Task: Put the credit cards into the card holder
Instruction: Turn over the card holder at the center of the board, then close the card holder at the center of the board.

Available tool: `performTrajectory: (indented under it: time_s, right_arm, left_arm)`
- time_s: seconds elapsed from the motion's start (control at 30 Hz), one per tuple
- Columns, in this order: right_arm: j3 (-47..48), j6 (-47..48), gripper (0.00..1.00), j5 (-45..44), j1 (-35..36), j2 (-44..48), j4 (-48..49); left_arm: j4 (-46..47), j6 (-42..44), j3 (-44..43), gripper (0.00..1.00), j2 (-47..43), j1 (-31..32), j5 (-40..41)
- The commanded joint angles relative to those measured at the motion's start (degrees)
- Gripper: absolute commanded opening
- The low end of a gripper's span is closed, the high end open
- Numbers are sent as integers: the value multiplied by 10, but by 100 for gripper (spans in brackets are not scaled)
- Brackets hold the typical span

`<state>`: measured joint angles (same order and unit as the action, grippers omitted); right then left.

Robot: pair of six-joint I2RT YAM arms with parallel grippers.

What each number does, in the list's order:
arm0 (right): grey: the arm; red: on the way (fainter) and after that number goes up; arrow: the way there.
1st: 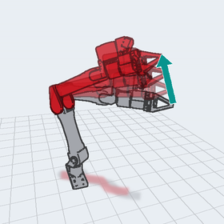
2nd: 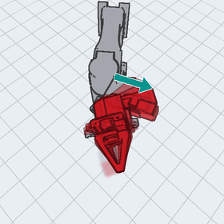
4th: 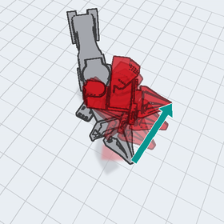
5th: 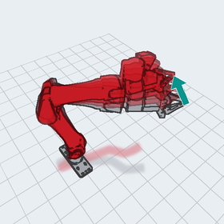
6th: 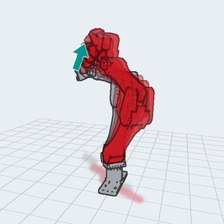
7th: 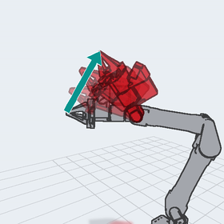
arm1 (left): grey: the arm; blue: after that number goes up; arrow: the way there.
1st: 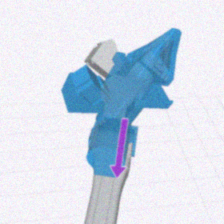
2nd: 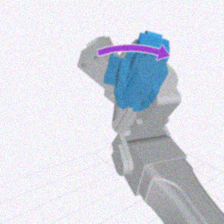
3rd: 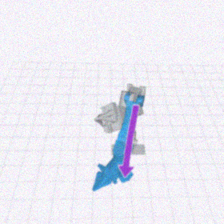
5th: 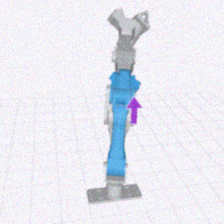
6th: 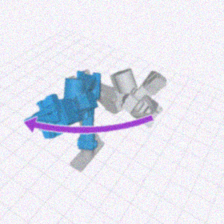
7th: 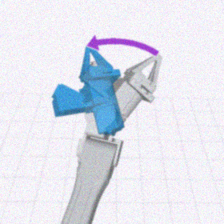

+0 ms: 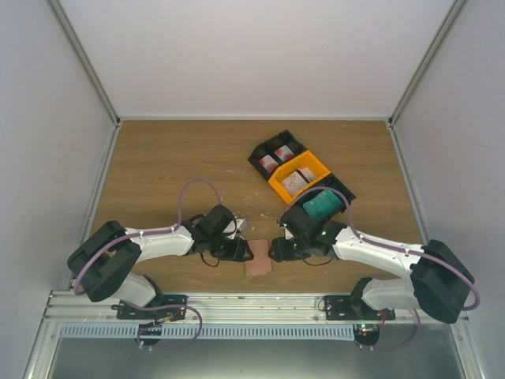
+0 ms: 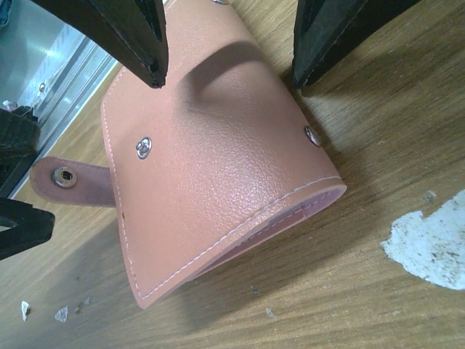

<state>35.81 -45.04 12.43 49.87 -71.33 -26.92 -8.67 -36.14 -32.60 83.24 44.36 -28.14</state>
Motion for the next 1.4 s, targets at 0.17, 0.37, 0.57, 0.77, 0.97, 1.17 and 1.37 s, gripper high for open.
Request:
performTrajectory:
  time_s: [0.17,0.37,0.57,0.77,0.97,1.17,1.37]
  right_arm:
    - [43,-3,33,-34,27,-45,-22]
    - [47,-11,10,-40,27,-40,-21]
    - [51,-13,1,-44,27,-38,-20]
    - [54,-14,1,-35,27,-26,-15]
    - [54,-16,1,-37,27,-27,-19]
    - [52,-7,1,-19,28,-40,4]
    - [76,13,0,-22,34,-86,2]
  left_arm:
    - [-6,-5,7,45,20,8,24]
    - [-5,-6,9,43,23,10,30]
    - [-3,-8,10,43,24,12,31]
    - [2,-12,12,43,27,13,28]
    - [6,-14,12,43,30,15,27]
    - [14,-19,17,43,31,18,25]
    - [27,-28,24,38,34,20,25]
